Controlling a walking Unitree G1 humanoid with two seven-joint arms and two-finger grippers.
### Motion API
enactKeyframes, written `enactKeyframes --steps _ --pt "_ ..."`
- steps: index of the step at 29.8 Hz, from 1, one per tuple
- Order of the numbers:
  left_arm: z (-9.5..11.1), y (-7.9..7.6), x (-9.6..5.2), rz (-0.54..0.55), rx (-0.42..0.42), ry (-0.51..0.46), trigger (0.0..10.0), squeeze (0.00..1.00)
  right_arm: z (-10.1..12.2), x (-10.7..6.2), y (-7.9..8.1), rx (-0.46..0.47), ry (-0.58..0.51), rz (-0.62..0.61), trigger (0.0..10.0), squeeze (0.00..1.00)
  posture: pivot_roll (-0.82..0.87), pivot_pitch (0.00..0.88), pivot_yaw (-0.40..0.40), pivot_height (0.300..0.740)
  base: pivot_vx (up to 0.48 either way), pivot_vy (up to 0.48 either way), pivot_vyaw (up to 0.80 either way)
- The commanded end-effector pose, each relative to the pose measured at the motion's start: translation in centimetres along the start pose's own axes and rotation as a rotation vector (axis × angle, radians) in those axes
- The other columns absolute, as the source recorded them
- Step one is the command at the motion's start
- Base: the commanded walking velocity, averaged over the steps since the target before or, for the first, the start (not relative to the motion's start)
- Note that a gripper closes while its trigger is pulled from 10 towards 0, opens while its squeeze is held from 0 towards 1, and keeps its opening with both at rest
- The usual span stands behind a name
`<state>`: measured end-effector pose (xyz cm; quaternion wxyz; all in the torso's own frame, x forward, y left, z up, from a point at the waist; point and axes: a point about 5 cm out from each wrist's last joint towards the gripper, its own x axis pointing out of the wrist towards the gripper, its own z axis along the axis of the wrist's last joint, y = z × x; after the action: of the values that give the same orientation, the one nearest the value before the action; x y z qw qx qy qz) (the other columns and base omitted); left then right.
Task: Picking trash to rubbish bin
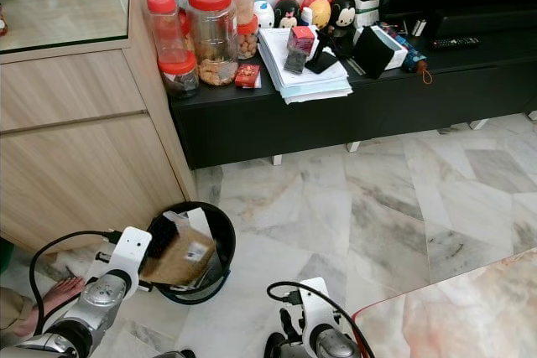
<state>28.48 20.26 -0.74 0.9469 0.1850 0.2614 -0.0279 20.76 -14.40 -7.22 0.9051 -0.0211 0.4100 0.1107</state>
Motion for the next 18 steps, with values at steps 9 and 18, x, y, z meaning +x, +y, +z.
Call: enactKeyframes --steps 9,18 --pt "-1.3 0.3 -0.4 0.035 -0.018 0.038 10.0 1.0 -0.6 -0.2 -0.1 -0.004 0.023 -0.002 10.0 0.0 0.13 0.208 -0.068 0.74 0.0 0.0 0.0" --pt "-6.2 0.3 -2.4 0.084 -0.013 0.193 10.0 0.0 -1.2 -0.3 0.0 0.002 0.037 -0.005 10.0 0.0 0.13 0.196 -0.061 0.74 0.0 0.0 0.0"
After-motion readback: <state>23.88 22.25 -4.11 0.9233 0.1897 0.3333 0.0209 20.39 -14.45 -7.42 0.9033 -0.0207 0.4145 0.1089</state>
